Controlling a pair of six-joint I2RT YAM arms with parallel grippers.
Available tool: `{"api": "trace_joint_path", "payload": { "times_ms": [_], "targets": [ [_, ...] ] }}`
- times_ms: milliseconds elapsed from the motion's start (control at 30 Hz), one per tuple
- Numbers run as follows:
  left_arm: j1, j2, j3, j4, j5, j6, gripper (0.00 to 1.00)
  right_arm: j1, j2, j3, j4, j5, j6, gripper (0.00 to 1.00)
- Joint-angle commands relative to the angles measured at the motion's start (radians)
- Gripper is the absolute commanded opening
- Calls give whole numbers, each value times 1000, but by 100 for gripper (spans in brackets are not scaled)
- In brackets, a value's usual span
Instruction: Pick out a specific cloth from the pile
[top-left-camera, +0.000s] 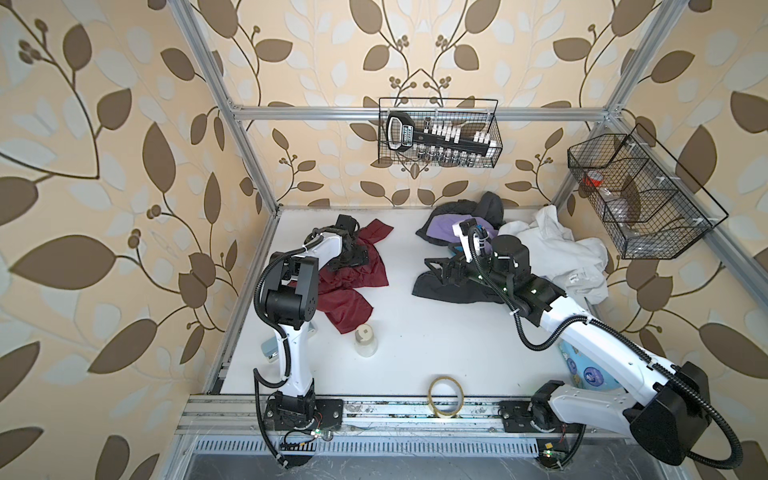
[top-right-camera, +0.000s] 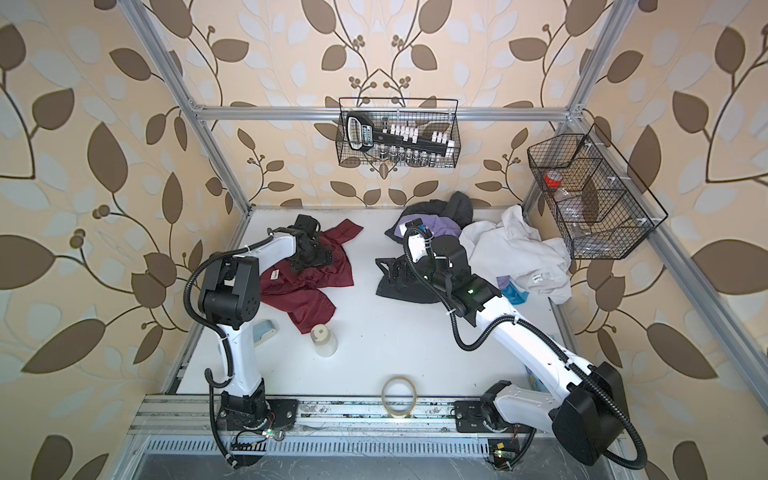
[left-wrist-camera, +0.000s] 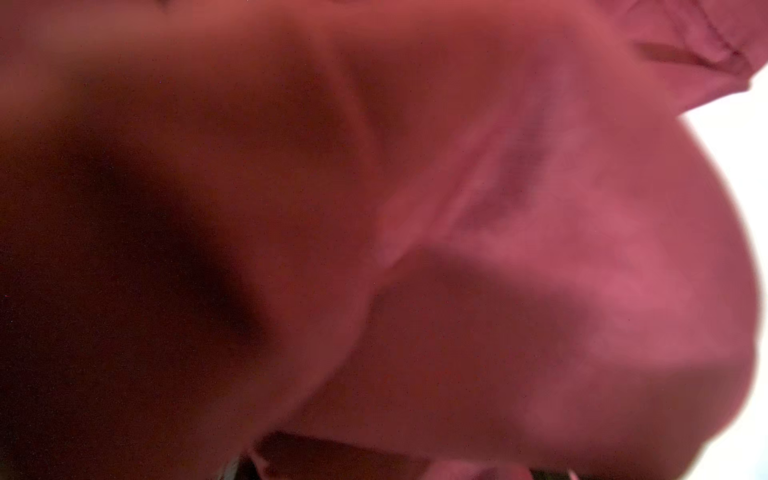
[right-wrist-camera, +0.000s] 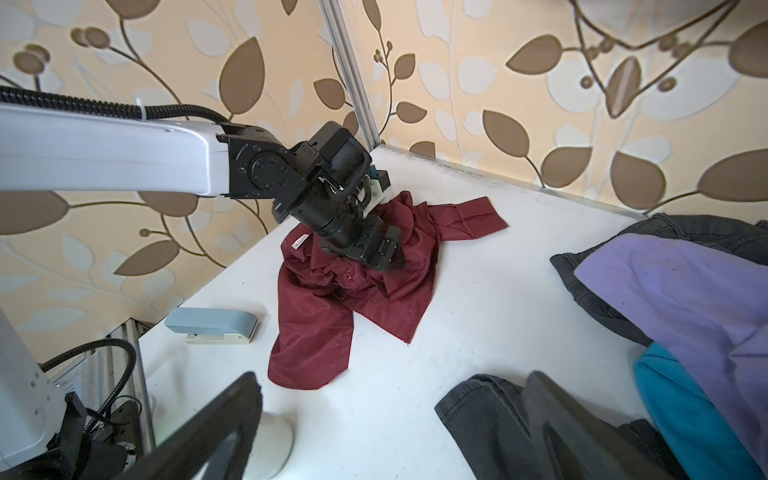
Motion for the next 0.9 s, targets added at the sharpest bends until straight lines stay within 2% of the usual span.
{"api": "trace_joint_path", "payload": {
  "times_ms": [0,167,400,500,633,733,800,867],
  "targets": [
    [5,-6,28,-40,-74,-30,99,-10,-22,-17,-26,14,-8,99],
    [4,-163,-71,60,-34,-31,99,-19,-49,-28,-28,11,-16,99],
    [-3,-501,-171,92,-7,39,99,-58,-92,-30,-64,-6,-40,100],
    [-3,-700,-272,148,15,82,99,-117,-125,-34,-92,-47,-56,100],
    [-3,-938,-442,249,69,140,99,-231,-171,-62,-104,-10,-69,100],
    [-3,-1068,-591,368,139,206,99,-359,-171,-84,-84,-41,-57,100],
    [-3,-1119,-695,472,141,233,99,-430,-158,-112,-34,-72,-22,99],
    [-4,-1145,-788,560,121,267,99,-461,-147,-157,16,-24,-26,100]
  ]
}}
